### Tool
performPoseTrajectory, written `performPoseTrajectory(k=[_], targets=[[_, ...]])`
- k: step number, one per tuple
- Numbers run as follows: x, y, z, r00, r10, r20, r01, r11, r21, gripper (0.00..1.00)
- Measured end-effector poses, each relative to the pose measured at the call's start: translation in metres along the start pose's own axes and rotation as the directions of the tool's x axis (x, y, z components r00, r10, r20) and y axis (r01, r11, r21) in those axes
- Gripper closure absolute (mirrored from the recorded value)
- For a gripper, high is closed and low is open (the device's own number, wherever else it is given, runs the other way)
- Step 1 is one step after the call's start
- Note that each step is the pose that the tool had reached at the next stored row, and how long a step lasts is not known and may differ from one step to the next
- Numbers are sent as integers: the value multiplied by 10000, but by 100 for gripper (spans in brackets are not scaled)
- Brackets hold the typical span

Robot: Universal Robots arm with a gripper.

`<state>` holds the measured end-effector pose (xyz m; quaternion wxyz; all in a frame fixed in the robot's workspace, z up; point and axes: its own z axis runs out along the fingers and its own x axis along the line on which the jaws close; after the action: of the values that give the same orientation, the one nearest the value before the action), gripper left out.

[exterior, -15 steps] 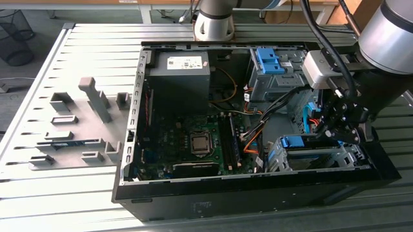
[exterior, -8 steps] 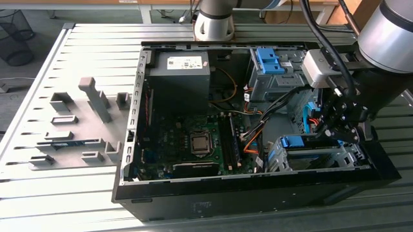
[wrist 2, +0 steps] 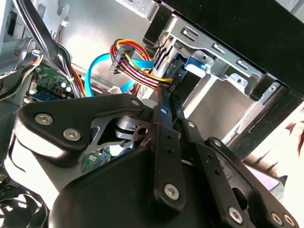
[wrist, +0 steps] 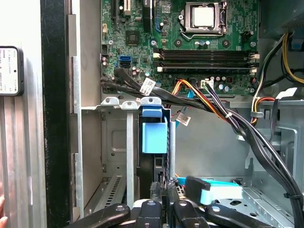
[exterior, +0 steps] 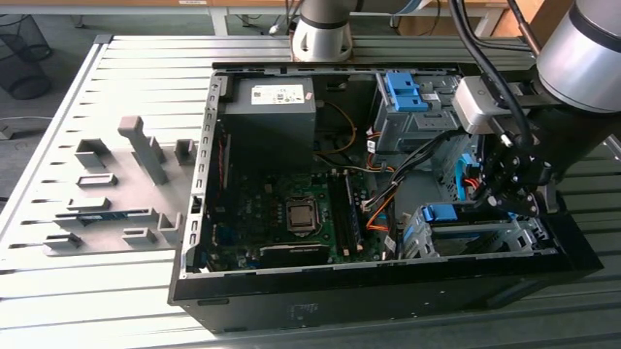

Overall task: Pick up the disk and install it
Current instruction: 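Insert the first disk wire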

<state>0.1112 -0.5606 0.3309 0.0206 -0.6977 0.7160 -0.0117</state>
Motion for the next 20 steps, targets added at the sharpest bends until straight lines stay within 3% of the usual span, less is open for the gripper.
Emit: performPoseTrajectory(k=[10,11,12,16,18,20], targets=[[4,1,14,10000,25,-2,-25,10000,0,83],[4,0,8,10000,25,1,-25,10000,0,83],[4,0,-7,10000,26,2,-26,10000,0,76],[3,-3,-59,10000,25,1,-25,10000,-3,76],[3,-3,-58,10000,25,3,-25,10000,-3,78],[3,-3,-59,10000,25,2,-25,10000,-3,89]])
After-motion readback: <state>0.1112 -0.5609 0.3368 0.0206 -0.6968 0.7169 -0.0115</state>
